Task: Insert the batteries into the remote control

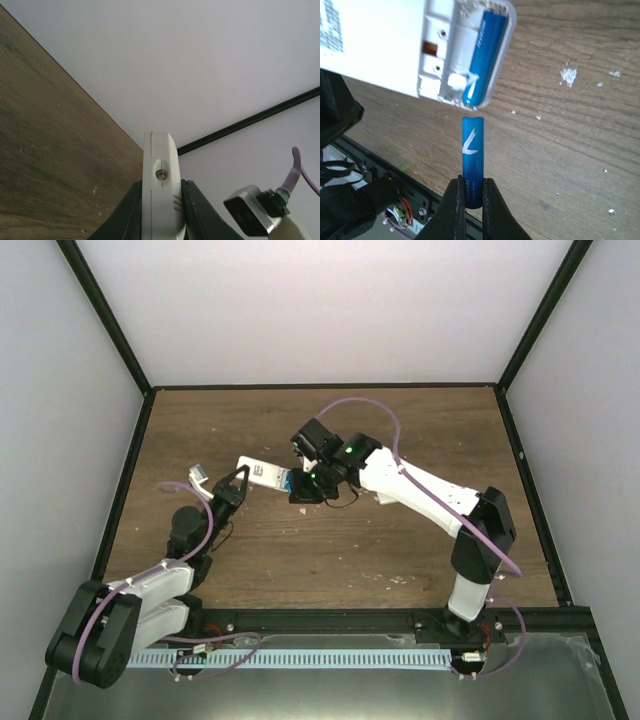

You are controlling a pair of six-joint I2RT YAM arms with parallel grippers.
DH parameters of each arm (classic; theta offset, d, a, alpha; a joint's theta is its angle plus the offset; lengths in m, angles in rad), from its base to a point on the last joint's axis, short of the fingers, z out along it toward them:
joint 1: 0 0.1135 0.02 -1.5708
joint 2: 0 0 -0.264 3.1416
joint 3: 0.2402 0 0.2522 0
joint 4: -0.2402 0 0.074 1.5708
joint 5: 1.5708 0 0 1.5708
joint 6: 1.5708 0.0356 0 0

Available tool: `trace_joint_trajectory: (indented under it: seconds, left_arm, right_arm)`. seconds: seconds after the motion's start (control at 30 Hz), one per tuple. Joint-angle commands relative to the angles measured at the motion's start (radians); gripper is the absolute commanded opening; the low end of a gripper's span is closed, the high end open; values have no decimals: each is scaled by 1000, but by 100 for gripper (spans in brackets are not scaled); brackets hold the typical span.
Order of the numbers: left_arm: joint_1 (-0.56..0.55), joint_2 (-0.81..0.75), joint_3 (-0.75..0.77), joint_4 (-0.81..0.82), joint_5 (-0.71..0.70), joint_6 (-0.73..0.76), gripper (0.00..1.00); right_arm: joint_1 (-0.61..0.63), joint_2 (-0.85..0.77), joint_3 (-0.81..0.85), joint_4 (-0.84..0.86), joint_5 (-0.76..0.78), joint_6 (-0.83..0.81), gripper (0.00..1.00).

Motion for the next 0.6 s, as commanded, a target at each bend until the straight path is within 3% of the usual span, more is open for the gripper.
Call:
trace_joint_trajectory:
  seconds: [0.0,0.57]
  left_arm:
    - [-5,3,0,58,-10,3,0]
    - [-5,10,18,44,15,11,0]
  right_arm:
    - [-19,26,101,-21,-12,2,1]
    - [-36,125,173,-29,-15,-14,1]
